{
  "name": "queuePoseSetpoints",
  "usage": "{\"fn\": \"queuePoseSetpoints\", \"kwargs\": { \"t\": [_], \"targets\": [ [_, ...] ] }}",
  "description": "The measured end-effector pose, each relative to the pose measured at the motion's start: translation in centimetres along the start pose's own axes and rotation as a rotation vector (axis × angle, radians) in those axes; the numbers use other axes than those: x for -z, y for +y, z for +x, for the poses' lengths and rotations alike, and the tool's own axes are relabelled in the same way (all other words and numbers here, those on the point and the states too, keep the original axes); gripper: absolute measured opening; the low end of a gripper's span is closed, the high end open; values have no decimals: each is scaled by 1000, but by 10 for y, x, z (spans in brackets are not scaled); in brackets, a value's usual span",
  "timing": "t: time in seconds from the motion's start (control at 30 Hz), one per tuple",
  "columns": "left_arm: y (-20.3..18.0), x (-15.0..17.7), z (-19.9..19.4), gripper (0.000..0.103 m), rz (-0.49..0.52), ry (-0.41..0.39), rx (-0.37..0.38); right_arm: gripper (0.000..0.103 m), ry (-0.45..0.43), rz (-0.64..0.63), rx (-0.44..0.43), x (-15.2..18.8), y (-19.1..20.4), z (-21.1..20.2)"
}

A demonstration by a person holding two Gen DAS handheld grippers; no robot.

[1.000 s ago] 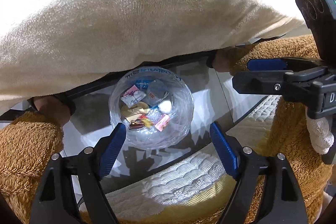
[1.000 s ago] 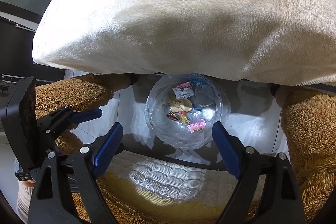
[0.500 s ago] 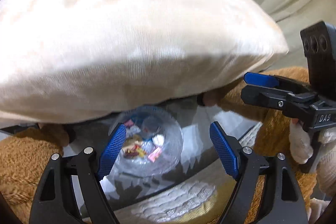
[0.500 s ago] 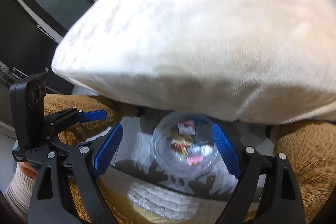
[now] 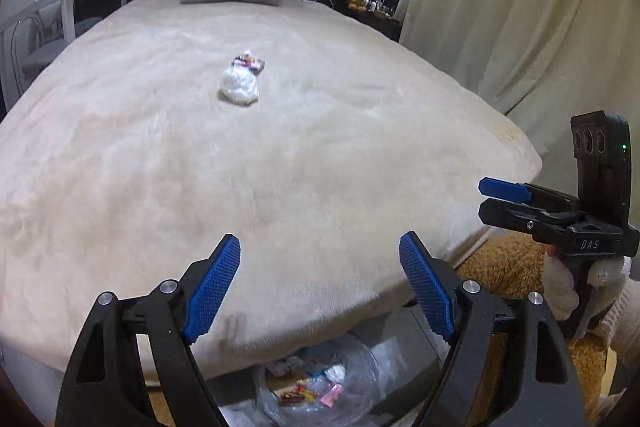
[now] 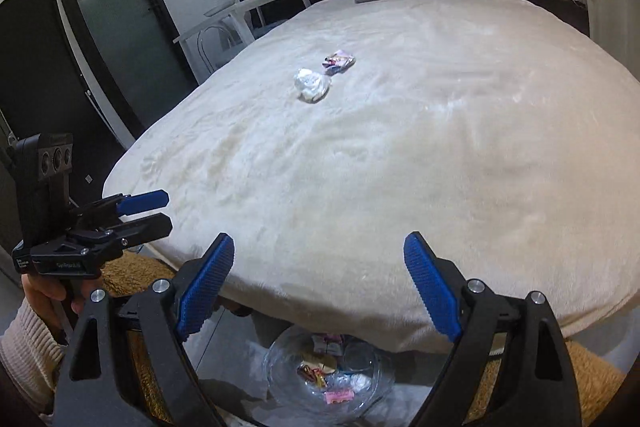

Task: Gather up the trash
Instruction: 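Raise both tools back over the bed toward the remaining trash, then grasp the crumpled white plastic bag with the left gripper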

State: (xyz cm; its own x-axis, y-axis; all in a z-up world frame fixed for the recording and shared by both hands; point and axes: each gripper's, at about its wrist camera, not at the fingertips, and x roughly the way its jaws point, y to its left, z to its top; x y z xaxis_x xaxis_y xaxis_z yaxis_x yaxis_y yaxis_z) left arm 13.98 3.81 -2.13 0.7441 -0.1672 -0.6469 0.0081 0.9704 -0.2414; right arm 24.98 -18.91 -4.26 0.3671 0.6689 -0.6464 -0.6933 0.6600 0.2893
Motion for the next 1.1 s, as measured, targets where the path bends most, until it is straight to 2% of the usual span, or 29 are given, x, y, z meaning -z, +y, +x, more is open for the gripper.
{"fn": "queuePoseSetpoints", "kwargs": {
  "t": [0.23,0.47,0.57,0.97,1.07,1.1],
  "targets": [
    [17,-48,14,80,25,-42,23,86,-31,-23,17,-38,-11,18],
    [31,-78,41,81,40,-52,-5,86,-66,-54,34,-73,-18,39],
    [38,-89,56,87,61,-51,-28,86,-64,-50,40,-85,-24,51],
    [82,-134,129,87,-35,-25,-41,86,-90,-51,38,-128,-43,86],
    [92,-139,147,87,-62,-9,-45,96,-100,-43,34,-134,-48,92],
    [96,-141,153,87,-71,-4,-42,96,-100,-42,32,-135,-49,95]
  ]
}}
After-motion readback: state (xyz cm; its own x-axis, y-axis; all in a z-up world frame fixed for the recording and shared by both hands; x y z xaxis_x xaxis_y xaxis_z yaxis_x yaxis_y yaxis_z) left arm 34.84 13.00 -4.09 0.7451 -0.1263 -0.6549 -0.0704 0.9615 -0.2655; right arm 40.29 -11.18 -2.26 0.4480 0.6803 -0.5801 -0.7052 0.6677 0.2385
